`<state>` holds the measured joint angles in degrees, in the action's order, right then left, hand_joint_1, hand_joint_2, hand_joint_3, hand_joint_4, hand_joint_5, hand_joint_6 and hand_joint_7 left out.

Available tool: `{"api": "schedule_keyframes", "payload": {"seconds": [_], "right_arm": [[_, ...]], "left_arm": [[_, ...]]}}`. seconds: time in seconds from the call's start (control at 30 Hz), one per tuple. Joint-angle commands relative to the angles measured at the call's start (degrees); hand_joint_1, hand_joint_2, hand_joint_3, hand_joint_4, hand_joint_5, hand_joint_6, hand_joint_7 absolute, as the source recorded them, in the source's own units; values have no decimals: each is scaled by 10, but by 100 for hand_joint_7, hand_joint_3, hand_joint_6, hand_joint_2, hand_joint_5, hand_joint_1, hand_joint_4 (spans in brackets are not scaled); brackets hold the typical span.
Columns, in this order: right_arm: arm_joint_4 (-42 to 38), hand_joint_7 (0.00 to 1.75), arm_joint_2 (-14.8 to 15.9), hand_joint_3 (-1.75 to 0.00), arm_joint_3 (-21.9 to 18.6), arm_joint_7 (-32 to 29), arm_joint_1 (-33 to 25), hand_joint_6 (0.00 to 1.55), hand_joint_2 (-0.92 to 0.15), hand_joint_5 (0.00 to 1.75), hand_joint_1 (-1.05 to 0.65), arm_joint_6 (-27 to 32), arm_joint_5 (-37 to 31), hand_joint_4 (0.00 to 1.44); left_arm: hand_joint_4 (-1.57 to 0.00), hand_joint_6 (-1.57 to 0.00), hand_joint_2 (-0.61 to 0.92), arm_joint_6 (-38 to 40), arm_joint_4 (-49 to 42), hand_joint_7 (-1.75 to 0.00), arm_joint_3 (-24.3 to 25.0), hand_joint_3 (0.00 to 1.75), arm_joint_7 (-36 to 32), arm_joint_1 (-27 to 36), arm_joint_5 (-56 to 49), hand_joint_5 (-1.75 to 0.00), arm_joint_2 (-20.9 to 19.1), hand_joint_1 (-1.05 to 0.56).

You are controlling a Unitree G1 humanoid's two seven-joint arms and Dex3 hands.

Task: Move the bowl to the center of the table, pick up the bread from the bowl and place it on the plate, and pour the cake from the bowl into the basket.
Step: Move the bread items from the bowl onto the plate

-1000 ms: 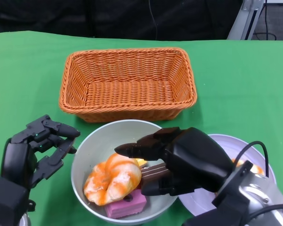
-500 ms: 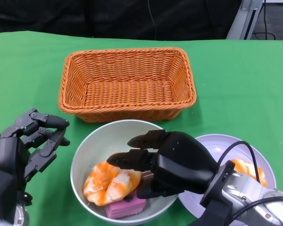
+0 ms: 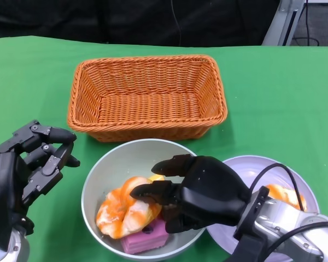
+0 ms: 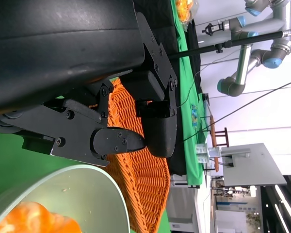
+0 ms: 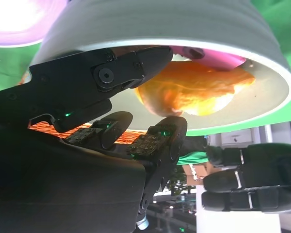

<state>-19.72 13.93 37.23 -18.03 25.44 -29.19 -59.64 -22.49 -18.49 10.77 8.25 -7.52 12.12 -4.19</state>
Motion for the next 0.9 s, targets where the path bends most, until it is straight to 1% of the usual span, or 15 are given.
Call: {"api": "schedule_keyframes", "payload": {"seconds": [0.03, 0.17, 0.23, 0.33, 0.5, 0.77, 0.9], "right_arm": [[-23, 1, 1, -1, 15, -26, 15, 65, -92, 3, -73, 2, -17, 67], [-40, 1, -13, -3, 23, -65, 14, 67, -92, 5, -72, 19, -25, 71], [-44, 1, -20, -4, 23, -81, 13, 66, -92, 4, -69, 30, -25, 71], [-51, 2, -29, -4, 26, -102, 18, 69, -92, 5, -70, 43, -27, 73], [-57, 1, -37, -6, 33, -110, 27, 69, -92, 5, -68, 56, -30, 75], [-61, 2, -46, -2, 36, -107, 33, 72, -91, 6, -64, 70, -25, 78], [-71, 1, -55, -2, 39, -114, 38, 72, -92, 5, -64, 77, -26, 79]], "left_arm": [[-80, -87, 89, 9, 17, -95, 6, 31, -4, 8, -3, -135, -6, -13], [-80, -87, 88, 13, 26, -95, 4, 32, -8, 12, -9, -135, -3, -13], [-79, -87, 88, 12, 26, -95, 5, 33, -7, 12, -9, -135, -3, -13], [-78, -86, 87, 12, 23, -97, 6, 36, -3, 11, -8, -137, -4, -13], [-77, -85, 86, 13, 21, -98, 7, 38, -2, 11, -7, -137, -6, -14], [-76, -84, 85, 8, 16, -101, 6, 41, -2, 9, -9, -138, -4, -12], [-74, -82, 81, 6, 13, -105, 5, 46, -6, 8, -14, -141, -3, -12]]}}
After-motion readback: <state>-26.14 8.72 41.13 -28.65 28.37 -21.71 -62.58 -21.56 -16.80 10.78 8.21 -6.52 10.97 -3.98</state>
